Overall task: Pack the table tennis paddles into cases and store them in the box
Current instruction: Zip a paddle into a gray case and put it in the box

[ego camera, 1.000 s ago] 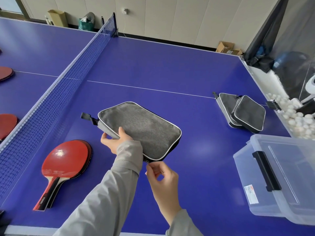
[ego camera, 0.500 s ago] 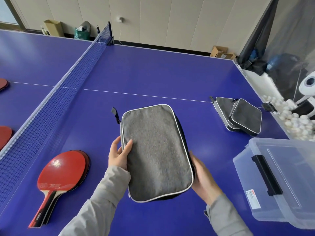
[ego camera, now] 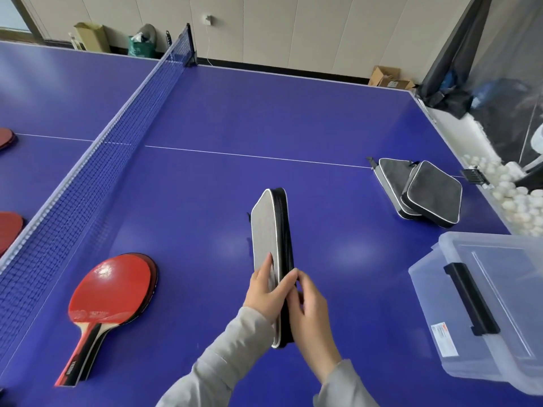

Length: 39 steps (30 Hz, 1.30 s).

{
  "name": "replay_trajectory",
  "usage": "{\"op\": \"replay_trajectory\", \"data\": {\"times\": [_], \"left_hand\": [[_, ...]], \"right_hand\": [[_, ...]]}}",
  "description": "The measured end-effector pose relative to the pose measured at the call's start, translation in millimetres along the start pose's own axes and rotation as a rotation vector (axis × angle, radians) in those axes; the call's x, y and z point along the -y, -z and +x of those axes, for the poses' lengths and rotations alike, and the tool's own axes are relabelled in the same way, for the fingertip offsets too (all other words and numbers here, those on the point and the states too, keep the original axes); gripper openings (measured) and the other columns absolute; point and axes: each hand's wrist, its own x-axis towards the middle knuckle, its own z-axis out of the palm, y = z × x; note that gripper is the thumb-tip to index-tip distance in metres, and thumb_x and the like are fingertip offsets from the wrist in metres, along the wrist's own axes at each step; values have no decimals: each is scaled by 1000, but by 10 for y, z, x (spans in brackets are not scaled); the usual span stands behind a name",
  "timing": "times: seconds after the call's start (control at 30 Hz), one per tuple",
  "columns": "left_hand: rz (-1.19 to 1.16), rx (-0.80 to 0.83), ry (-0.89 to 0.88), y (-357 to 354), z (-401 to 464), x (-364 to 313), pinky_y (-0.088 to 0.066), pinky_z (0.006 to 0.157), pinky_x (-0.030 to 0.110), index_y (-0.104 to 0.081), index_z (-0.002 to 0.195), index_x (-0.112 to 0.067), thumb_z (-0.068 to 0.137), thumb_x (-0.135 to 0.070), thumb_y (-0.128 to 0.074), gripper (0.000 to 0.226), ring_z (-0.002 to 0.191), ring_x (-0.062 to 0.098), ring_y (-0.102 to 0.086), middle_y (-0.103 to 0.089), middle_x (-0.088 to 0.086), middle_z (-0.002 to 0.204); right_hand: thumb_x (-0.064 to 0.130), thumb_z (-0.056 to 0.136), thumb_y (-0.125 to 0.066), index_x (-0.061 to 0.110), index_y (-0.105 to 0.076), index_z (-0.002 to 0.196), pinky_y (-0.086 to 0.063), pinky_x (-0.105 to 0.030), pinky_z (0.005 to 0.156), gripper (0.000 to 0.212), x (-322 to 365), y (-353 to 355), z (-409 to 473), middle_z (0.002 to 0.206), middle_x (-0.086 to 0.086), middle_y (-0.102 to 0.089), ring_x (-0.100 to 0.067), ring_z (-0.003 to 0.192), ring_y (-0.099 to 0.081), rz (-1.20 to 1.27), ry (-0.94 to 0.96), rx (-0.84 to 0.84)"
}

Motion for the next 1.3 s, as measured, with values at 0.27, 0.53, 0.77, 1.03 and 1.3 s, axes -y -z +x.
{"op": "replay_trajectory", "data": {"times": [0.27, 0.53, 0.77, 1.03, 1.3], "left_hand": [[-14, 7, 34, 322, -13, 116, -58, 69, 36, -61, 119, -25, 89, -30, -63, 30, 78, 16, -68, -70, -1, 90], [57, -384, 38, 1338, 201, 568, -47, 61, 19, -64, 100, -15, 76, 11, -66, 35, 70, 12, -62, -64, -5, 85], [41, -480, 140, 1658, 454, 1164, -55, 77, 42, -69, 101, -20, 72, 14, -66, 45, 73, 28, -66, -67, 1, 90], [438, -597, 36, 1488, 680, 1353, -38, 80, 25, -65, 112, -19, 77, 4, -64, 42, 77, 15, -55, -57, -3, 95], [525, -618, -13, 1497, 724, 1508, -41, 90, 28, -63, 118, -9, 78, 2, -68, 42, 89, 23, -53, -48, 6, 103]], "right_hand": [[24, 96, -49, 31, -59, 102, -53, -31, 66, 14, -177, 47, -15, 82, 1, -70, -16, 72, -65, -116, -15, 28], [15, 85, -67, 23, -66, 99, -52, -17, 76, 16, -738, 806, 224, 98, 8, -73, -7, 93, -68, -18, -218, -45], [14, 81, -70, 16, -64, 88, -55, -40, 79, 10, -1404, 1099, 316, 87, -2, -71, -25, 89, -67, -190, -466, -150], [20, 86, -65, -1, -50, 118, -46, -42, 90, 41, -1794, 907, 395, 108, -12, -58, -36, 103, -55, -511, -534, -182], [29, 78, -74, 10, -49, 116, -46, -38, 82, 50, -1879, 929, 340, 105, 0, -49, -24, 97, -52, -616, -422, -238]]}}
